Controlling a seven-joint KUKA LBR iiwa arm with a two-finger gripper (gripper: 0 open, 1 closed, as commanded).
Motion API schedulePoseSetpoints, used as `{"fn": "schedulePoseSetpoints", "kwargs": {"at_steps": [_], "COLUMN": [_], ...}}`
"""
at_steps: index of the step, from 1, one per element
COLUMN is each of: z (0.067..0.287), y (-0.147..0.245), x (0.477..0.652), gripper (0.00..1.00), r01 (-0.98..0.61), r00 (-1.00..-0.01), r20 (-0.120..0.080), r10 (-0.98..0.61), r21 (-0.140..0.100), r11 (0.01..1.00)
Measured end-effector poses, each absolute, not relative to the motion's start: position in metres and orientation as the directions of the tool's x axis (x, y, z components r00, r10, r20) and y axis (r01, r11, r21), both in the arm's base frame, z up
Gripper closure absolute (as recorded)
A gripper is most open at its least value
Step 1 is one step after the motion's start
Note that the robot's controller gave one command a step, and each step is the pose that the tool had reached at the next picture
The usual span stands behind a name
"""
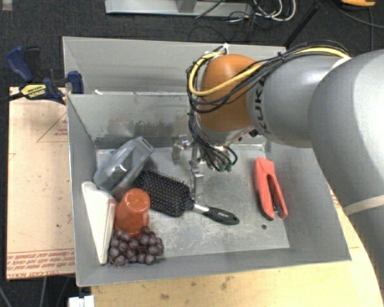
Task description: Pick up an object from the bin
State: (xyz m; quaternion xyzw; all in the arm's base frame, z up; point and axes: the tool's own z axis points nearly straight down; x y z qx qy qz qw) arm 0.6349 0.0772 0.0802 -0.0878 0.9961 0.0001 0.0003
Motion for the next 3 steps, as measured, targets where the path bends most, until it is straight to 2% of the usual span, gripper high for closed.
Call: {"fn": "schedulePoseSetpoints", "kwargs": {"at_steps": [1, 2, 3], "z": [0.075, 0.072, 0.074], "y": [0.091, 0.114, 0.138], "x": [0.605, 0.587, 0.530], "gripper": [0.00, 0.00, 1.00], "r01": [0.004, -0.031, -0.294], "r00": [-1.000, -0.999, -0.956], "r20": [0.001, -0.007, -0.015], "r10": [0.004, -0.031, -0.294], "r21": [-0.006, -0.010, -0.002], "r11": [1.000, 0.999, 0.956]}}
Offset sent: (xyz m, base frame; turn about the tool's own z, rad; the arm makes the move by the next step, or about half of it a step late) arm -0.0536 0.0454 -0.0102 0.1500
